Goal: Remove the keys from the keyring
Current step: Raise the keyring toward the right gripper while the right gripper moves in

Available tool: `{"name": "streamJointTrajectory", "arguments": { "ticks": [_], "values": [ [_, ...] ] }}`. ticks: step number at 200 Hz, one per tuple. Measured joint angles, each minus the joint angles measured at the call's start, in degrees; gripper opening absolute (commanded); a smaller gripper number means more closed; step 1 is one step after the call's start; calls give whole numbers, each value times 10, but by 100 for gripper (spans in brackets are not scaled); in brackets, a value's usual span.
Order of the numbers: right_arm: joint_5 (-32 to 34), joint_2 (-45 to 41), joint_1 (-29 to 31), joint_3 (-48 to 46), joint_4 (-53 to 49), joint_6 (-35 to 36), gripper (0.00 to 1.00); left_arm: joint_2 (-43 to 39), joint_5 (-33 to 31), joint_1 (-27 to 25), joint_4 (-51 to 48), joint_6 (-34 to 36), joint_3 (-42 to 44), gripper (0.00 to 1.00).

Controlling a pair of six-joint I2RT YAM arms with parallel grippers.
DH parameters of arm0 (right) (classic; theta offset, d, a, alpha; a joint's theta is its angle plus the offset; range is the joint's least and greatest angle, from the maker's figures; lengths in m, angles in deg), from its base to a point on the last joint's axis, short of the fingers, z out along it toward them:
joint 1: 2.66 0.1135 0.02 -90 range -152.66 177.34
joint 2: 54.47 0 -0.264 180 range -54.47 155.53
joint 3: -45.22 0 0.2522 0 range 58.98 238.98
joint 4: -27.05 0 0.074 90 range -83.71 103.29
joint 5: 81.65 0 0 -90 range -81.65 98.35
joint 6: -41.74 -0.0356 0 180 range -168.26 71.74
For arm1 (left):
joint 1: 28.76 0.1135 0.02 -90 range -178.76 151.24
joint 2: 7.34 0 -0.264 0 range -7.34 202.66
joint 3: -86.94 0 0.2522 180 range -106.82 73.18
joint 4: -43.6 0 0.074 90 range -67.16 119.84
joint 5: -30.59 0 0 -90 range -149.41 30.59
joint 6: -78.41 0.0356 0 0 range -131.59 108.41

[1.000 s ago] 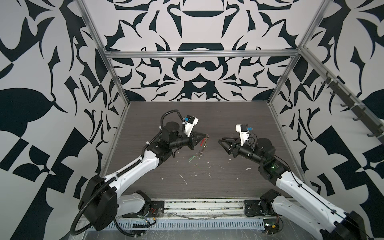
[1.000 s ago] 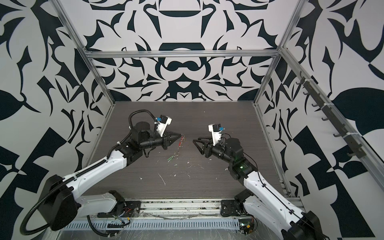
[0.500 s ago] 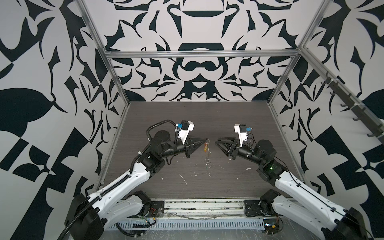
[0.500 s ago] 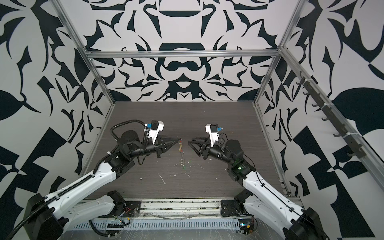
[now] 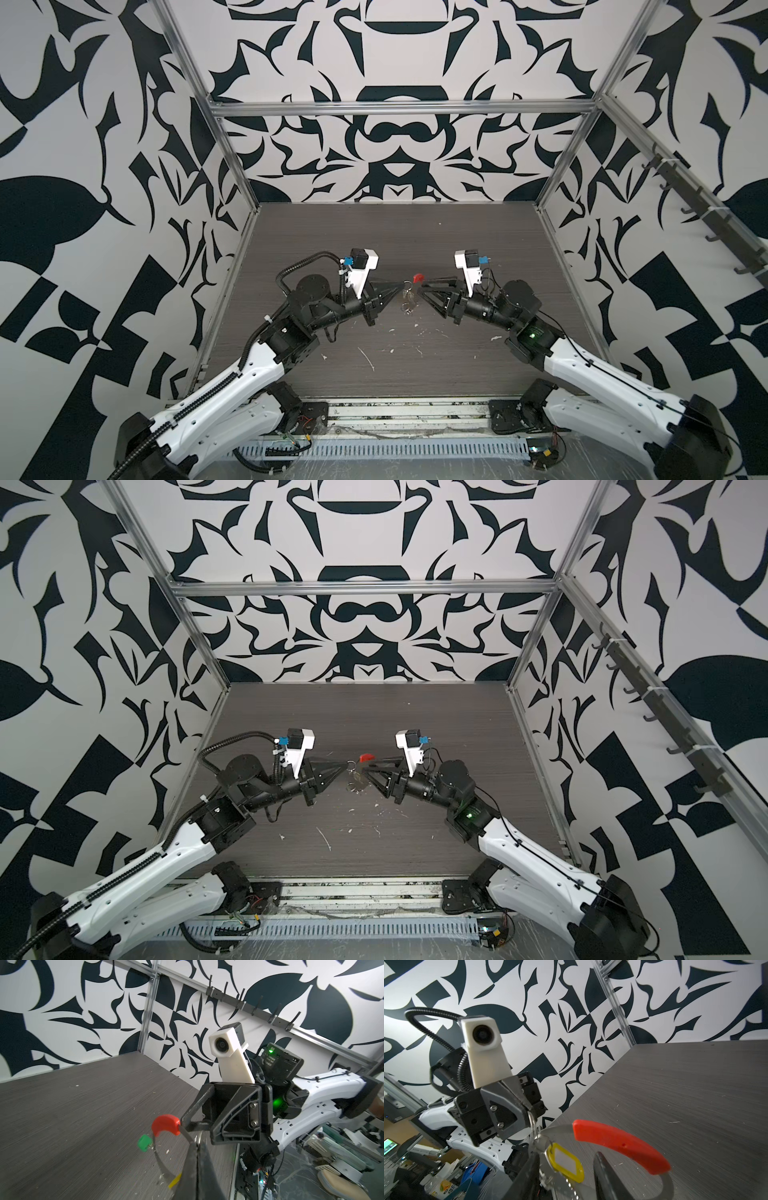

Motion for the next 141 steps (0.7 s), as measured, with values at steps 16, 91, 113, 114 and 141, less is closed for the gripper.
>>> {"name": "streamJointTrajectory", "arguments": {
  "ticks": [16,91,113,114,141],
  "values": [
    [31,-8,0,0,-3,3,46,-1,-56,-23,-42,9,-29,0],
    [146,11,1,11,-1,22,46,9,-266,-93,-164,32,-106,0],
    [147,36,1,24,7,26,46,10,-307,-103,-189,36,-106,0],
    [147,37,1,25,7,26,46,10,-308,-103,-190,36,-106,0],
    [147,59,1,35,12,27,47,9,-339,-107,-211,40,-106,0]
  ]
}}
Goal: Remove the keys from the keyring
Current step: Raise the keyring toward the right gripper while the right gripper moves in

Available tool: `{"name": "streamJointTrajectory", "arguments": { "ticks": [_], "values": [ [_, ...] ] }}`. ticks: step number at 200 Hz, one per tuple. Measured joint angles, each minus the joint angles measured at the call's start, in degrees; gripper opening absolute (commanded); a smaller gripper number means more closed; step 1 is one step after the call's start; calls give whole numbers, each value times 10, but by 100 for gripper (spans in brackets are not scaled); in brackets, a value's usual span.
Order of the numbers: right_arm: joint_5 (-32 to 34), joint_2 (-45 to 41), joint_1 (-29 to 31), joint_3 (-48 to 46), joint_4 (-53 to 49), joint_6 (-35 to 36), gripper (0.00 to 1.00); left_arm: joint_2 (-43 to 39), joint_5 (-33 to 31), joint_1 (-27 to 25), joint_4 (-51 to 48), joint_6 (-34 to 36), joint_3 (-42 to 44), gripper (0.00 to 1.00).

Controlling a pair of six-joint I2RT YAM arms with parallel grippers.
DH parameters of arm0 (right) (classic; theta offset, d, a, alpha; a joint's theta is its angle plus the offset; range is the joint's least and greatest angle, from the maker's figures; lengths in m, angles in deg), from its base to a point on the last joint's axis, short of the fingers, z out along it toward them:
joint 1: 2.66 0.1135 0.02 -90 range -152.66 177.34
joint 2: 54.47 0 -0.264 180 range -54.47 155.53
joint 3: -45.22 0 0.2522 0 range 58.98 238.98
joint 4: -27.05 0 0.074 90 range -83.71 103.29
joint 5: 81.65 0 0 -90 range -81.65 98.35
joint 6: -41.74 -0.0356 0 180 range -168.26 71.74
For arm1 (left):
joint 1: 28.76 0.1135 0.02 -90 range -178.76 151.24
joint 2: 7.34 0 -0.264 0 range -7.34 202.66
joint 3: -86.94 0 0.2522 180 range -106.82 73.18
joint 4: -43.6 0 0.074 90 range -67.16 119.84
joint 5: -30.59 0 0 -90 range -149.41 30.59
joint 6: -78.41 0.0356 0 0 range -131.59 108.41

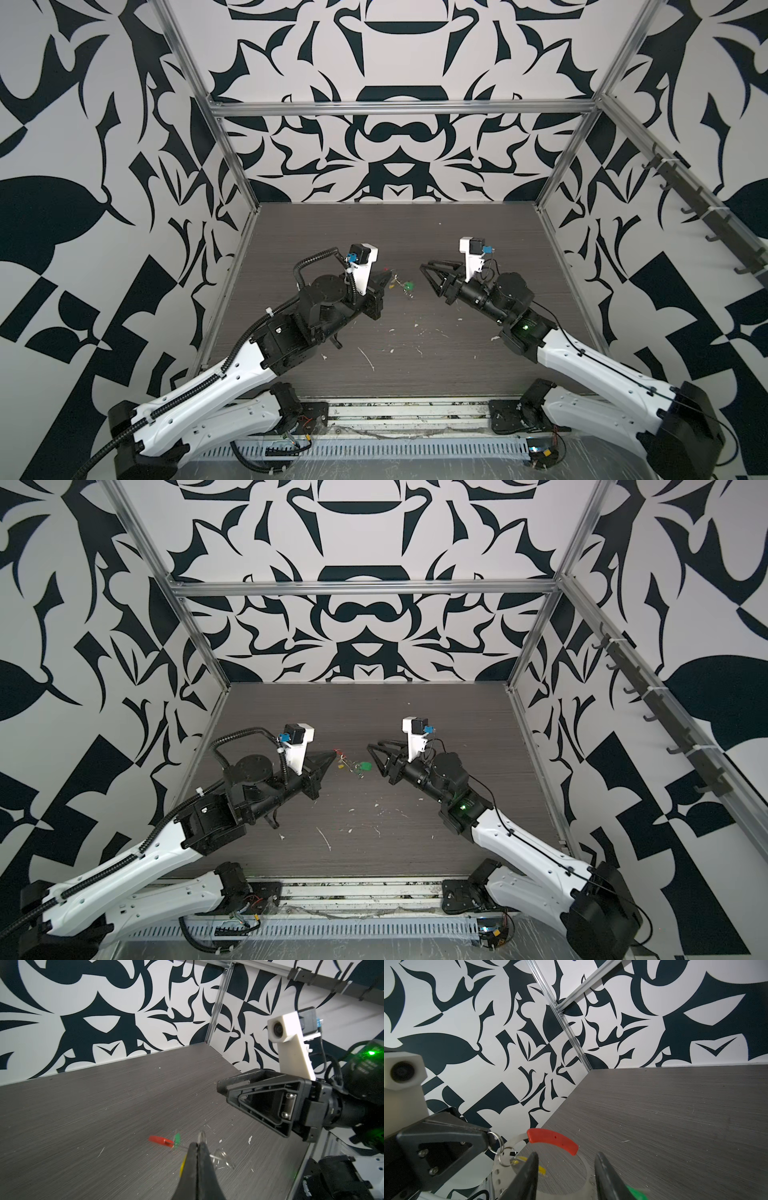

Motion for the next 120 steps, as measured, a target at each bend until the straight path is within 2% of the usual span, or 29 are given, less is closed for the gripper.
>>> {"name": "streamJointTrajectory", "arguments": {
  "ticks": [51,85,120],
  "values": [
    [-21,29,0,1,17,-4,54,0,-27,-10,-14,6,0,0],
    [-71,50,0,2,21,-4,54,3,-39,-20,-14,7,0,0],
    [-126,47,0,16,9,13,55,-5,-14,-22,36,12,29,0]
  ]
}}
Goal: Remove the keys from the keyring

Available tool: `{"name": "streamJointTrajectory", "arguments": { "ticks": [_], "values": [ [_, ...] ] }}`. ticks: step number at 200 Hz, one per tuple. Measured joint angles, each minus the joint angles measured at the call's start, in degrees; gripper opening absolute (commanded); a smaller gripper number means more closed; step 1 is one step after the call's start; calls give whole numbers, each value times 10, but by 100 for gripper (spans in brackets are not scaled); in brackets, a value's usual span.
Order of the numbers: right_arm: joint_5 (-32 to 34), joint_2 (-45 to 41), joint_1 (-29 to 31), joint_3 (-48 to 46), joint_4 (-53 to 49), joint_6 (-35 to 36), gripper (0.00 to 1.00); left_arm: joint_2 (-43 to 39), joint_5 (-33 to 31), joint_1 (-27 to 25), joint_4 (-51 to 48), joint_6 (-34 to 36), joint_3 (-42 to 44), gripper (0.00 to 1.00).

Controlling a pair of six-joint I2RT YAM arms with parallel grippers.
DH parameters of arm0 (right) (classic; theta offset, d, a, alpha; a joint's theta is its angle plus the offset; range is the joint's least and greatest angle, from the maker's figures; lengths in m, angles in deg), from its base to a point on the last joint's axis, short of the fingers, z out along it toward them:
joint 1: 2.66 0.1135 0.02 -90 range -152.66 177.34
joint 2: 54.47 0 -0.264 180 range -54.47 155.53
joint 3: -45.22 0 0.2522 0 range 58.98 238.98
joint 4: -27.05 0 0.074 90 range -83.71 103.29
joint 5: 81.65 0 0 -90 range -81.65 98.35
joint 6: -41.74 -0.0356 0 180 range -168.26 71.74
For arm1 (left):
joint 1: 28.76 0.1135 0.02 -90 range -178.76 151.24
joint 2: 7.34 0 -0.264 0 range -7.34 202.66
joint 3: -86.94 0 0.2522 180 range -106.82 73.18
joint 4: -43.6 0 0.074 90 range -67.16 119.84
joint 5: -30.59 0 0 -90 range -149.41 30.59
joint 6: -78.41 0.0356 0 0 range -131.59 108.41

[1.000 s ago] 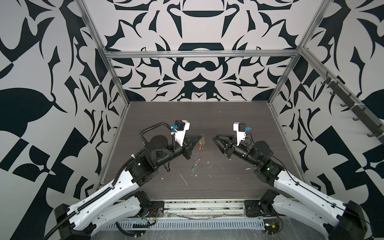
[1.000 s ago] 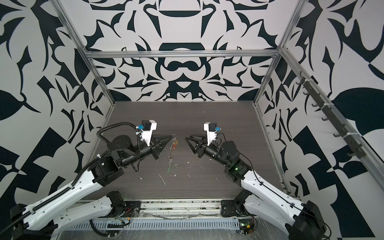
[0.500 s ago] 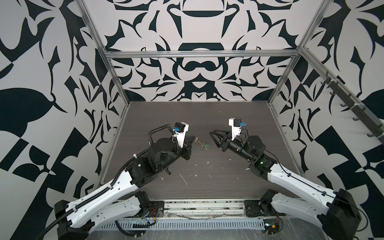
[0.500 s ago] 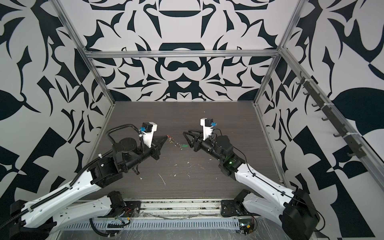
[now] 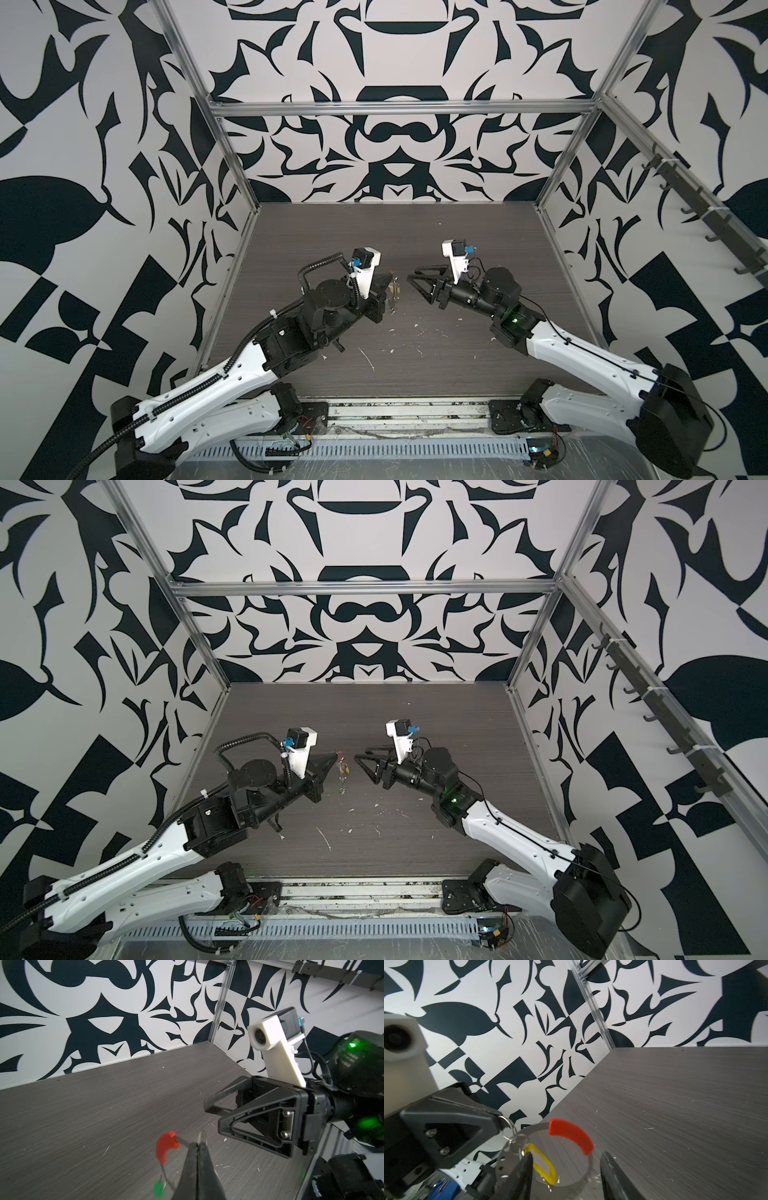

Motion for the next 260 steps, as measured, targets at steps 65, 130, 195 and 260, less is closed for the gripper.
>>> {"name": "streamJointTrajectory", "arguments": {
  "ticks": [65,130,195,260],
  "values": [
    [-36,-74,0,2,-15,12,59,-20,59,0,65,26,46,0],
    [-84,-70,0,-1,-14,16,49,-27,79,0,56,21,46,0],
    [-137,-24,0,-1,-2,11,45,-78,122,0,72,10,67,0],
    [-181,1,8,0,71,-21,42,-95,150,0,77,10,89,0]
  ]
}}
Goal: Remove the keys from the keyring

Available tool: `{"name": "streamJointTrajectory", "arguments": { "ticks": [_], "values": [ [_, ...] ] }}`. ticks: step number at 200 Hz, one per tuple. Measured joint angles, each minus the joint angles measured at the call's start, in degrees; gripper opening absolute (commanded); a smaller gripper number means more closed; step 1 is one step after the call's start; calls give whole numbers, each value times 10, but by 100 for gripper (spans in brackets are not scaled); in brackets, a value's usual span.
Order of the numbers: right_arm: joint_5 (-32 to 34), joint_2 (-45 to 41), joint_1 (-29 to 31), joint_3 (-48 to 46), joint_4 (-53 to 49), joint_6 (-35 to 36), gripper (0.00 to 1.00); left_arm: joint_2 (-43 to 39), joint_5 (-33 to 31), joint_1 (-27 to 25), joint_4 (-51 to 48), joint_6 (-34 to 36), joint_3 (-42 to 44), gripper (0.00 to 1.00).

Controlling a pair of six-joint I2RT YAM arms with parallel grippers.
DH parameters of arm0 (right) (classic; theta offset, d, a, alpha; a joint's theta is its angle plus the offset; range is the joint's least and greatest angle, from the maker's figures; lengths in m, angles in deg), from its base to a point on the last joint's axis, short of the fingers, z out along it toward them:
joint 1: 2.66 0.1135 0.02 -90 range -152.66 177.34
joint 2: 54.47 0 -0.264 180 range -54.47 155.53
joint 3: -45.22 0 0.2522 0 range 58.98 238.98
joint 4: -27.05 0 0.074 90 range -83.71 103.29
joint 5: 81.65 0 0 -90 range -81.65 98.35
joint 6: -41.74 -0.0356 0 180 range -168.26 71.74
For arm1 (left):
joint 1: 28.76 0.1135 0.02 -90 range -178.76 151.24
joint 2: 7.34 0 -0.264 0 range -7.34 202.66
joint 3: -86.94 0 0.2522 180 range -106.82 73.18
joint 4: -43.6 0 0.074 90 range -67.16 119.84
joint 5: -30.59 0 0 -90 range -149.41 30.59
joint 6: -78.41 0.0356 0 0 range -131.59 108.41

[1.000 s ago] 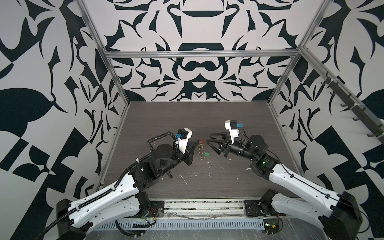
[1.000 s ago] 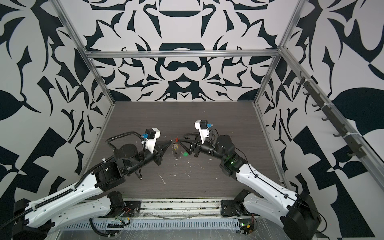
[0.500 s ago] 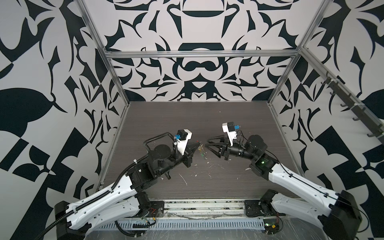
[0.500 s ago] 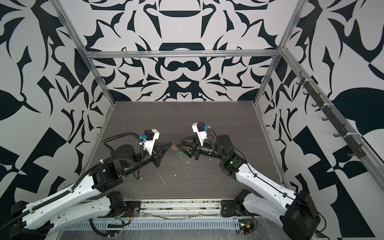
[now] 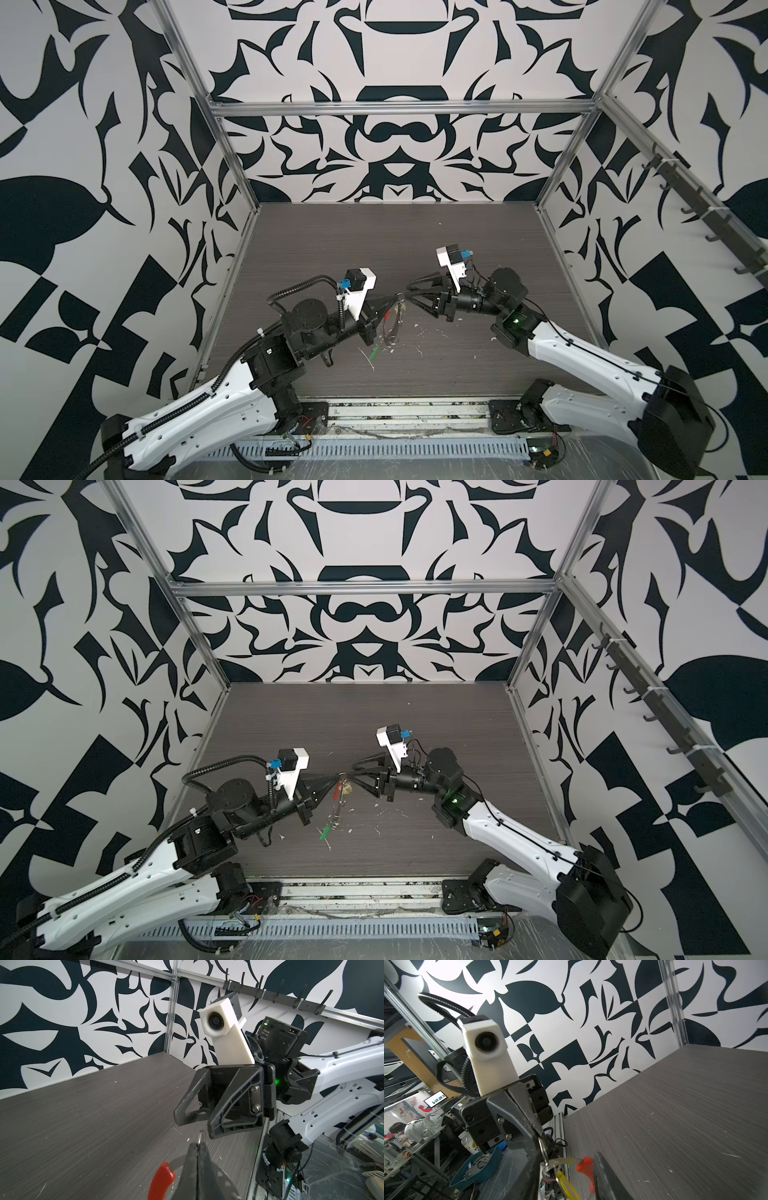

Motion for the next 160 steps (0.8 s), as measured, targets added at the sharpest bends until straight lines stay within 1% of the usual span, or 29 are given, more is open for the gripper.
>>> {"name": "streamJointTrajectory", "arguments": {
  "ticks": [43,80,113,157,160],
  "values": [
    [-13,11,11,3,11,-10,34,-3,5,0,3,0,0,0],
    [-14,10,14,4,14,-9,26,-5,5,0,4,0,1,0],
    [-13,8,18,5,13,-7,17,-5,5,0,4,0,1,0],
    [-13,3,22,8,8,-2,0,-5,2,1,4,0,1,0],
    [-13,3,22,8,6,1,0,-5,2,1,4,0,1,0]
  ]
}}
